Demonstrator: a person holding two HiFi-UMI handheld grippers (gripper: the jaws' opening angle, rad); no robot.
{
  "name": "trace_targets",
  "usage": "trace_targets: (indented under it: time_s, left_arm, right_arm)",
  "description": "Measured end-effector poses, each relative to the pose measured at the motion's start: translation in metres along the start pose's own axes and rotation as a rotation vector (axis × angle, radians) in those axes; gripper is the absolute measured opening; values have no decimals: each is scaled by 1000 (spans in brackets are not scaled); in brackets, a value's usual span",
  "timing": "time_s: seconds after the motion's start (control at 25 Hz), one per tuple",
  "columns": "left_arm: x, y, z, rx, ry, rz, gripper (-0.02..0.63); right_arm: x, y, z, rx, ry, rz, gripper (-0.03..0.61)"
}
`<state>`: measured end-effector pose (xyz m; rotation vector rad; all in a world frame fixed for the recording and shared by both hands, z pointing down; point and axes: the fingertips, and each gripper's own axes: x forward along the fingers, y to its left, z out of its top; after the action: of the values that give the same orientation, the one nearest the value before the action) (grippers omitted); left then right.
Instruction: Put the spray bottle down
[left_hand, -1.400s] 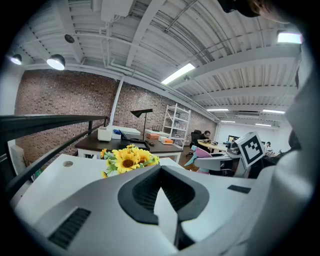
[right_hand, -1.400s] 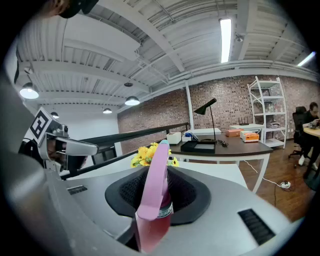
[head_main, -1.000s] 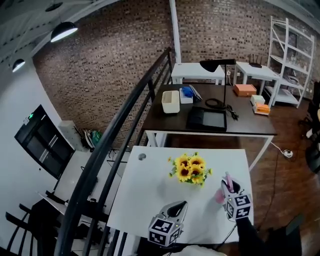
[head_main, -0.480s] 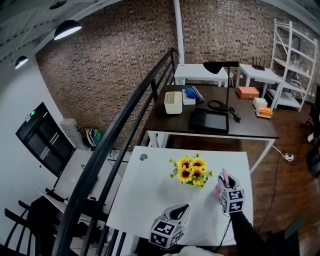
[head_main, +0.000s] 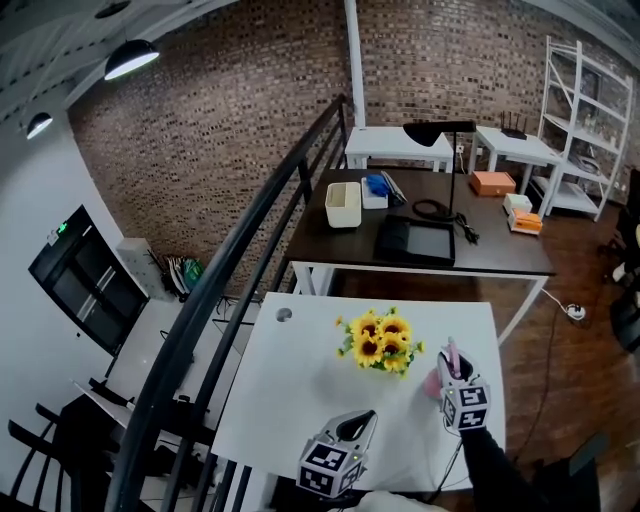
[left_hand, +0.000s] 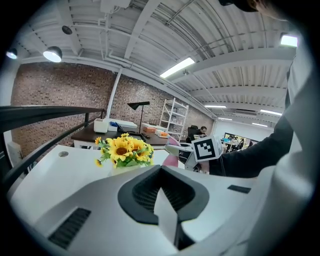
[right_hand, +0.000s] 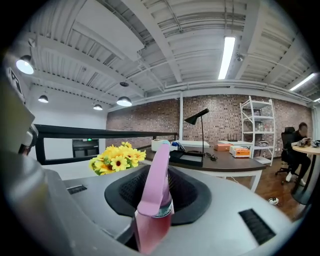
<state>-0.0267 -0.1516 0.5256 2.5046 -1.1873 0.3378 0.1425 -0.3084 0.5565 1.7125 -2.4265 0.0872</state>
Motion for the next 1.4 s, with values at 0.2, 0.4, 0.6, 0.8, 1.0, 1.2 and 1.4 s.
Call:
trace_targets:
  time_s: [0.2, 0.4, 0.6, 0.8, 1.0, 1.2, 1.4]
  left_arm:
    - [-2, -2, -3, 0, 0, -1, 15]
    - [-6, -2, -4, -6, 5, 8, 15]
    - [-5, 0, -4, -8, -2, 14, 15]
    - [0, 9, -5, -27, -5, 11, 15]
    - [9, 4, 0, -43, -29, -3, 15]
    - [14, -12, 7, -9, -23, -39, 15]
    - [13, -17, 10, 5, -28, -51, 15]
  right_arm:
    - [-3, 2, -1, -9, 5, 0, 92]
    - [-6, 4, -4, 8, 25, 13, 156]
    - [-26, 2, 4, 47, -4, 13, 219]
    - [-84, 3, -1, 149, -23, -5, 219]
    - [-123, 31, -9, 200, 25, 102, 52]
    - [-138, 50, 7, 204, 11, 157, 2]
    - [-143, 60, 24, 152, 9, 211, 2]
